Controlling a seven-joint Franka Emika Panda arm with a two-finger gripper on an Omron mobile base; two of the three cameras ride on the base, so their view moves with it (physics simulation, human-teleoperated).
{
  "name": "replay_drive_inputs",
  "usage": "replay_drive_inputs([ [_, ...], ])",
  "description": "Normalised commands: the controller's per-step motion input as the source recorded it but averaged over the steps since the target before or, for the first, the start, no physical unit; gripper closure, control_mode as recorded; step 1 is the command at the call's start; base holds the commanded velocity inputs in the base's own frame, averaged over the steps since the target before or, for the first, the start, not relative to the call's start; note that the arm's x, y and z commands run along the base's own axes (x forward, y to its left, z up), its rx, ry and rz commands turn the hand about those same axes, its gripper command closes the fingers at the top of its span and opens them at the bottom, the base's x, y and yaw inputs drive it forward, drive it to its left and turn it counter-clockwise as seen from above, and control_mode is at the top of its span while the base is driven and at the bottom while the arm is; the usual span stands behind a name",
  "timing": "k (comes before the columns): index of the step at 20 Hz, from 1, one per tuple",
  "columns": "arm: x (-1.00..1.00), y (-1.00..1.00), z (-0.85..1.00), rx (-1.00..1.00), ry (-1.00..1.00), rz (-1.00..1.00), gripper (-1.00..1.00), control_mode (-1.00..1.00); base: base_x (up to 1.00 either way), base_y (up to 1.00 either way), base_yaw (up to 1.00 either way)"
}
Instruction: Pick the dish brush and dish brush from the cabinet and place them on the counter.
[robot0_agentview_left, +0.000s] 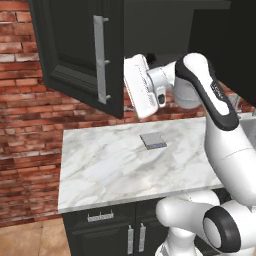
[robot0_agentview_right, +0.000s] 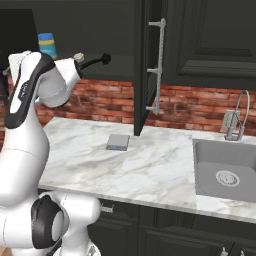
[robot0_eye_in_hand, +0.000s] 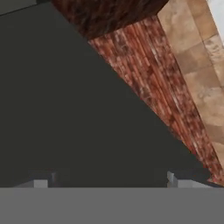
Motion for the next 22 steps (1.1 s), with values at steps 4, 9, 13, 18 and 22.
replay_drive_inputs([
  [4,-0.12,0.29,0.0,0.1,0.14,0.09,-1.0,-1.0,0.0,0.0,0.0],
  [9,-0.1,0.31,-0.02,0.09,0.13,0.08,-1.0,-1.0,0.0,0.0,0.0],
  [13,-0.02,0.36,-0.11,0.04,0.12,0.06,-1.0,-1.0,0.0,0.0,0.0],
  [18,0.0,0.35,-0.11,0.03,0.12,0.05,-1.0,-1.0,0.0,0.0,0.0],
  [22,0.0,0.3,-0.08,0.02,0.1,0.04,-1.0,-1.0,0.0,0.0,0.0],
])
